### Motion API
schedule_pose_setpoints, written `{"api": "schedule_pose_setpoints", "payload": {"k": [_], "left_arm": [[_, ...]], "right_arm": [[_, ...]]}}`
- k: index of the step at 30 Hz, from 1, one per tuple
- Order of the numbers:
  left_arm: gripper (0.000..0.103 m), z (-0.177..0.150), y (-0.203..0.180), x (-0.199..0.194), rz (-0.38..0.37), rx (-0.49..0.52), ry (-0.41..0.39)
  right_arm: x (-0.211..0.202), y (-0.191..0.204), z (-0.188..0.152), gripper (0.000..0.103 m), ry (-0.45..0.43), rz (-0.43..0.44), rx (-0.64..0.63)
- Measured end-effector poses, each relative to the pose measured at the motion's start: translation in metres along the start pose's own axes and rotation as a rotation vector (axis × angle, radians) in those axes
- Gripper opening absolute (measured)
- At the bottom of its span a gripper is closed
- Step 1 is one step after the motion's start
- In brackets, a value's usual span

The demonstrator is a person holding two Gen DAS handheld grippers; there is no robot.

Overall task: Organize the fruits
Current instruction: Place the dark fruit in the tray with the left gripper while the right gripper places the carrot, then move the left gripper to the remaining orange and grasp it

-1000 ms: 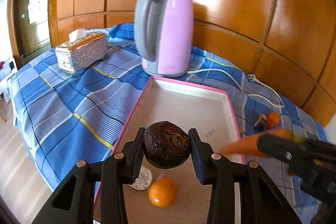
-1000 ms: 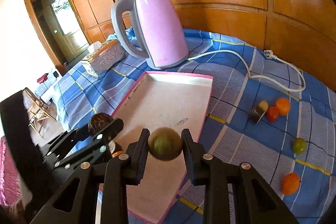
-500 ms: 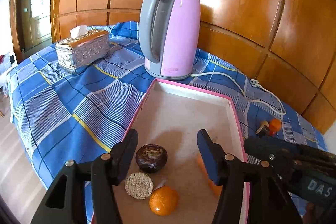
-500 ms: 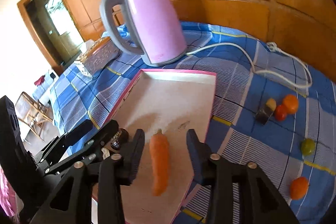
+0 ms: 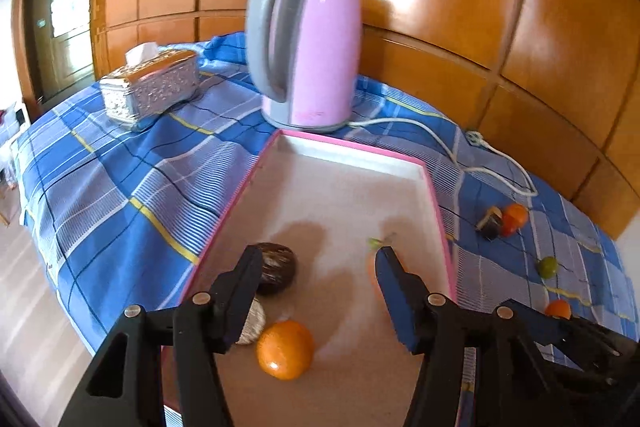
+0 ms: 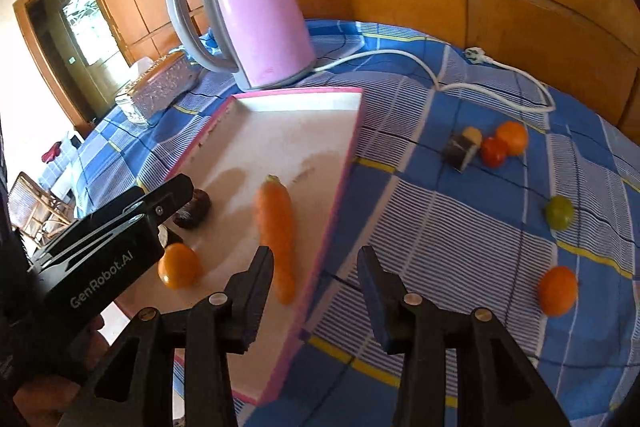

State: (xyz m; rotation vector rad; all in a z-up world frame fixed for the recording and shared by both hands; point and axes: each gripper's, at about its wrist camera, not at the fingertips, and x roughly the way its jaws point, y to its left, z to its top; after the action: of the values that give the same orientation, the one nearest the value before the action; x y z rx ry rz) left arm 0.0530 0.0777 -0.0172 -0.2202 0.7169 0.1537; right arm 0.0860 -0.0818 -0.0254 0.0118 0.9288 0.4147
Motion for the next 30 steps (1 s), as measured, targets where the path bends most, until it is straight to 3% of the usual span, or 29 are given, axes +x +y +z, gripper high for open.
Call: {"api": "schedule_pose_setpoints", "payload": {"k": [30], "left_arm": [[0.059, -0.043, -0.085, -0.023, -0.126, 0.254, 0.048]], "right_arm": [[-0.040, -0.071, -0.052, 0.044, -0.051, -0.180, 0.152]]}}
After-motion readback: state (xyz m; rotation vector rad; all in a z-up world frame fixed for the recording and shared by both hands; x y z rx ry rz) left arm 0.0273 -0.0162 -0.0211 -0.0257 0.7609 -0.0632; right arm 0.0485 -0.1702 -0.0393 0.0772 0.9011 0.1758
